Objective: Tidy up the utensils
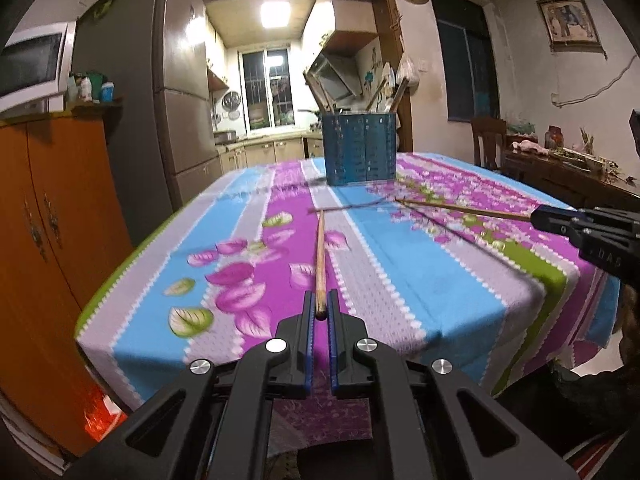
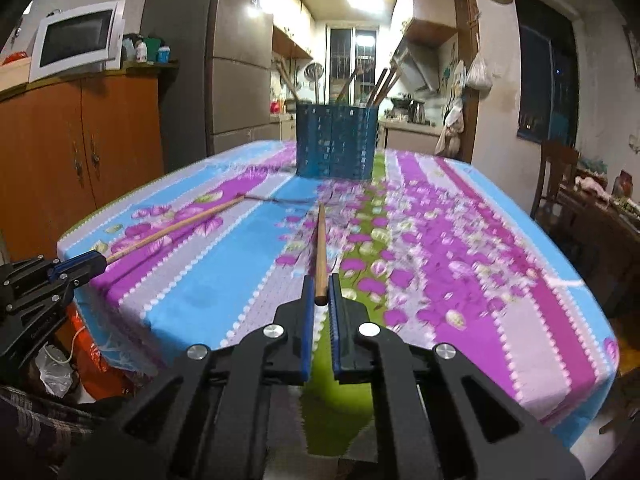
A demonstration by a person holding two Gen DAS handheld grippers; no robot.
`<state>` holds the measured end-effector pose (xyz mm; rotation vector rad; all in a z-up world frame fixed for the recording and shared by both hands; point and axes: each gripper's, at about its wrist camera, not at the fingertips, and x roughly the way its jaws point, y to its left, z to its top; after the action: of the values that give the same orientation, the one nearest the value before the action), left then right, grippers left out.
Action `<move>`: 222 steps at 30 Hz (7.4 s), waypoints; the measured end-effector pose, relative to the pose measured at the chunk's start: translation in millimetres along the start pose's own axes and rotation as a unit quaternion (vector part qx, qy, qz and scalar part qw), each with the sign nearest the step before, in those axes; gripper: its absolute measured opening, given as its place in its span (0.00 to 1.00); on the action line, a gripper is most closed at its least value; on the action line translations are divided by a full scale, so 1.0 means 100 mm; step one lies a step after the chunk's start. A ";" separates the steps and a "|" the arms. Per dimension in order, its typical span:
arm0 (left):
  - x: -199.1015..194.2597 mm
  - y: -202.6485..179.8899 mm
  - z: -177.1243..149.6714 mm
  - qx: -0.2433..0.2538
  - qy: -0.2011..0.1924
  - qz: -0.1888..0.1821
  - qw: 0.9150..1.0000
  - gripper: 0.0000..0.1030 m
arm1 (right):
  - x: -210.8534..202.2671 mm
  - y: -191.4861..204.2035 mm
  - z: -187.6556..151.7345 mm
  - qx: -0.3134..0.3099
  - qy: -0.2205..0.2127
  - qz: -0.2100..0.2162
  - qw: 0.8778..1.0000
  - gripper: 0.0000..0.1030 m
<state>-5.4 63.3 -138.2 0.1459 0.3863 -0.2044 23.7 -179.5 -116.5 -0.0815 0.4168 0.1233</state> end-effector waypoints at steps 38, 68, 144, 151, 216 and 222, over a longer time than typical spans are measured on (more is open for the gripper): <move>0.16 0.40 2.36 -0.056 -0.066 -0.170 0.982 0.07 | -0.05 -0.65 1.84 0.038 -0.042 0.121 0.991 0.05; 2.48 0.07 4.00 -0.034 -0.160 -0.103 0.981 0.07 | 1.78 -1.32 3.26 0.093 -0.116 0.060 0.987 0.05; 0.48 -0.55 1.67 -0.005 0.014 0.106 0.994 0.96 | 0.02 -0.68 1.06 0.101 -0.031 -0.151 0.983 0.95; 0.48 -0.59 1.67 0.004 0.011 0.118 0.993 0.96 | 0.02 -0.67 1.07 0.097 -0.028 -0.147 0.984 0.95; 0.46 -0.58 1.69 -0.008 0.007 0.098 0.995 0.95 | 0.01 -0.57 1.12 0.076 -0.027 -0.147 0.986 0.95; 0.45 -0.59 1.68 -0.002 0.000 0.105 0.995 0.95 | 0.02 -0.58 1.12 0.076 -0.025 -0.147 0.986 0.95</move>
<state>81.8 -31.6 -7.5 0.1812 0.3693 0.0032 77.4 -225.0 -12.4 0.0117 0.3583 -0.1973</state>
